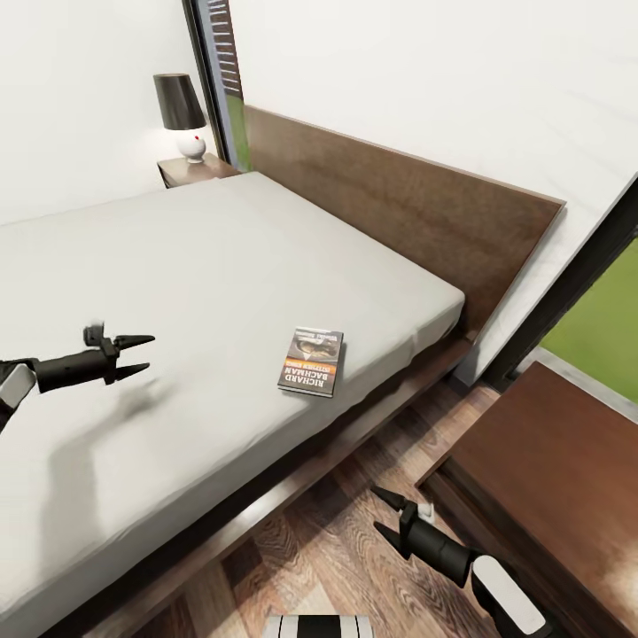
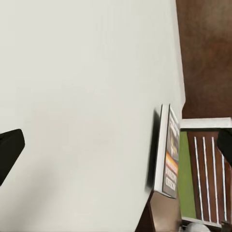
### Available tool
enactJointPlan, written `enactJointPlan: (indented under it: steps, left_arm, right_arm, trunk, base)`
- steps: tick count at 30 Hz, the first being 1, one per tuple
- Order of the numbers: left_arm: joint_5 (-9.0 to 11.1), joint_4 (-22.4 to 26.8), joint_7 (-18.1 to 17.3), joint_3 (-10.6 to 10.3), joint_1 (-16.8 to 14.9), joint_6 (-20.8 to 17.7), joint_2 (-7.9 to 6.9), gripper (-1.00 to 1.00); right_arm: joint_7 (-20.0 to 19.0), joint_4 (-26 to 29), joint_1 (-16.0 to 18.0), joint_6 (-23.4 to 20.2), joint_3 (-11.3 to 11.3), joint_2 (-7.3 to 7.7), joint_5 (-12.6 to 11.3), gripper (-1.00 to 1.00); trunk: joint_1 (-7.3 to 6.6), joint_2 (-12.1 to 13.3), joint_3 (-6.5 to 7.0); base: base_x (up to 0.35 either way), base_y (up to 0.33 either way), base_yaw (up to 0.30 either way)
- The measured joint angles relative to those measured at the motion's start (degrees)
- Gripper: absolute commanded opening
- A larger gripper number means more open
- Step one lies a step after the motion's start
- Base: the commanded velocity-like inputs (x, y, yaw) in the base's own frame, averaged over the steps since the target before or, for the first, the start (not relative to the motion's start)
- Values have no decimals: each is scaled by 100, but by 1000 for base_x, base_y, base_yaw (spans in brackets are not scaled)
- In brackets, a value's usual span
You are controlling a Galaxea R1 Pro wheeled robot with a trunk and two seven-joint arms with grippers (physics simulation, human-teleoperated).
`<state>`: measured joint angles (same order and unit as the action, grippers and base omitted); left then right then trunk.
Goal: In the bedroom, move the book from the bed onto either nightstand, and place the two sandals side by side next to the bed.
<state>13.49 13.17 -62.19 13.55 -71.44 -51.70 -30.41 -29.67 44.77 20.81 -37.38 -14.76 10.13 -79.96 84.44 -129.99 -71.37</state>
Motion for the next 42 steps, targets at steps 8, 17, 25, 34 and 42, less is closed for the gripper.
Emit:
enactJointPlan:
  steps: [8, 17, 25, 34, 42]
  left_arm:
    - [-69, 257, 257, -1, 1, -6, 258, 100]
    - [-56, 546, 548, 3, 2, -14, 549, 100]
    - [17, 804, 807, 3, 2, -19, 808, 100]
    - [86, 1093, 1097, 2, 2, -21, 1100, 100]
    - [107, 4034, 4844, 11, 2, -15, 1370, 100]
  right_arm:
    - [-2, -25, -9, 13, -14, 8, 6, 100]
    - [-2, -25, -11, 21, -17, 9, 7, 100]
    - [-2, -26, -11, 27, -17, 12, 7, 100]
    - [-2, -25, -11, 34, -13, 14, 7, 100]
    - [-2, -26, -11, 36, -9, 15, 7, 100]
  trunk:
    - [0, 0, 0]
    - [0, 0, 0]
    - [0, 0, 0]
    - [0, 0, 0]
    - [0, 0, 0]
  base:
    - [0, 0, 0]
    - [0, 0, 0]
    - [0, 0, 0]
    - [0, 0, 0]
    - [0, 0, 0]
